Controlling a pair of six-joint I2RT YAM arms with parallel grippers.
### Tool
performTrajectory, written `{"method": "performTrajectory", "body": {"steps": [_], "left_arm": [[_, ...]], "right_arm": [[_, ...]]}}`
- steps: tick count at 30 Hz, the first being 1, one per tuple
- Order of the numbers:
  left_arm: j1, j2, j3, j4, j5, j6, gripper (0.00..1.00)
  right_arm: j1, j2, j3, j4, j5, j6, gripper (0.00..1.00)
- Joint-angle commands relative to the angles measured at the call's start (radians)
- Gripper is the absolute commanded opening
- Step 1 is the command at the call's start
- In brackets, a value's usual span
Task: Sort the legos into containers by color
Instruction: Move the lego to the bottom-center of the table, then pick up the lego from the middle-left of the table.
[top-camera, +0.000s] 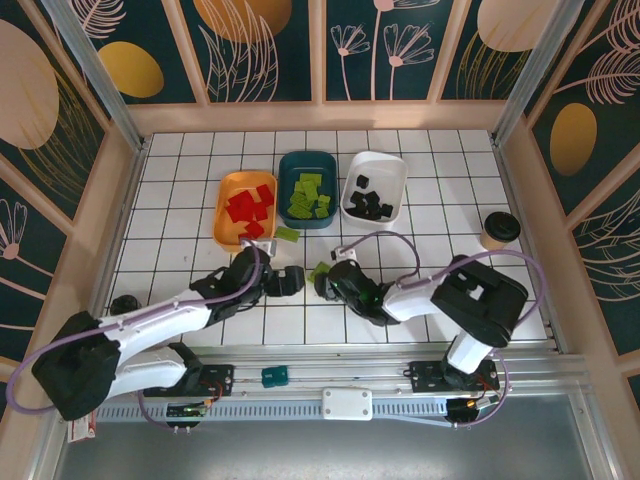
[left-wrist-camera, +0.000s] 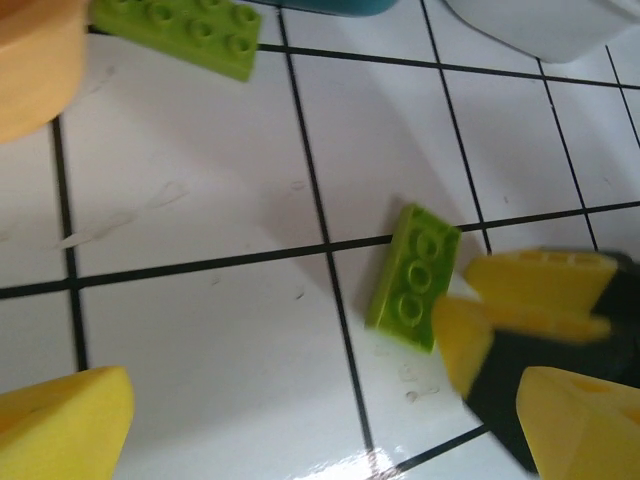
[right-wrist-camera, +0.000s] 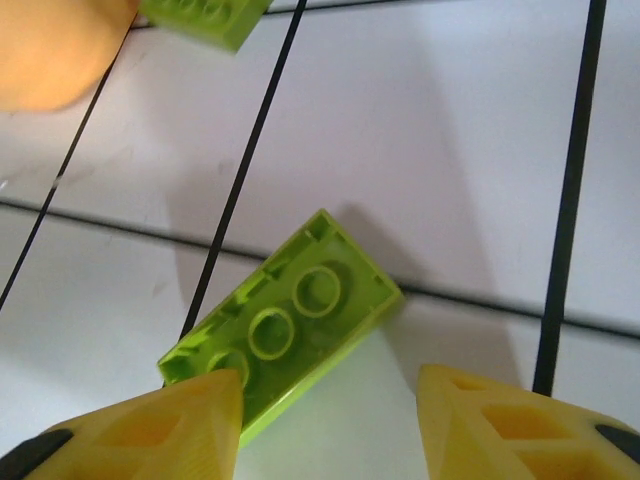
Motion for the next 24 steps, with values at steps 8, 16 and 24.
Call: {"method": "performTrajectory", "body": {"steps": [8,16,24], "left_arm": [[-0.088,0.273,0.185,0.017,-0.090,0.093,0.94],[-0.177,0.544,0.359,-0.072,-0.227,0.180,0.86],[-0.217,0.655,0.408,-0.105,-0.265,0.179,0.63]], "right_arm": [[0.095,-0.385,-0.254,-0.052,0.212,0.063,0.62],[0.094,-0.733,-0.352,-0.254,0.322,0.104,0.63],[0.092,-0.836,-0.339,-0.304,0.370,0.061,0.64]]}}
